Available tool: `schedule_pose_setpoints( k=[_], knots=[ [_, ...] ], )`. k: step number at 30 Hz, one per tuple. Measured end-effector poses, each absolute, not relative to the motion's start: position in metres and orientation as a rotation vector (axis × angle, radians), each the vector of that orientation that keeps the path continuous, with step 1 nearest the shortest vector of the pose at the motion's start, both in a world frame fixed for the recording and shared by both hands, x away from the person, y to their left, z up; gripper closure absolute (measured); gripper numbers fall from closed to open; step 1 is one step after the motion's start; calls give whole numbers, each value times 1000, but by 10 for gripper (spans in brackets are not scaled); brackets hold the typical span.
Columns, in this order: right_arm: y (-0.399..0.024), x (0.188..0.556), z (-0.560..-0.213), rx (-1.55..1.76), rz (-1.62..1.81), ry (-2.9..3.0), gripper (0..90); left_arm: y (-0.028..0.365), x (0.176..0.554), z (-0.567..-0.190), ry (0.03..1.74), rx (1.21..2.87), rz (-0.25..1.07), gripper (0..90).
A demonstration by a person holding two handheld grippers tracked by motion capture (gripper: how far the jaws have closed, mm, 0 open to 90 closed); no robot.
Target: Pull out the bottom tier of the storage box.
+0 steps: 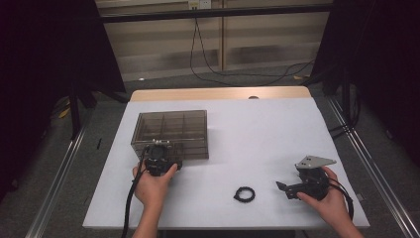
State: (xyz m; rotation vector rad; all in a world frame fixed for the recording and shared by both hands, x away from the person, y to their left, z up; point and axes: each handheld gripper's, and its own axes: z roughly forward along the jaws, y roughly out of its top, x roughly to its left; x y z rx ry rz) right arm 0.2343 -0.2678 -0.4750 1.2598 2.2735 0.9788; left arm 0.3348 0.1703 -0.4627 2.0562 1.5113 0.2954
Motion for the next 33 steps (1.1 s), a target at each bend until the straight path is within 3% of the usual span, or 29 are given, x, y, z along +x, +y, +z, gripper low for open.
schedule_pose_setpoints(
  k=[11,33],
  knots=[
    [-268,235,-475,1260,979,2272,58,168,337,-460,1612,1999,292,554],
    [-268,235,-475,1266,972,2269,61,161,338,-459,1685,1986,305,567]
  ],
)
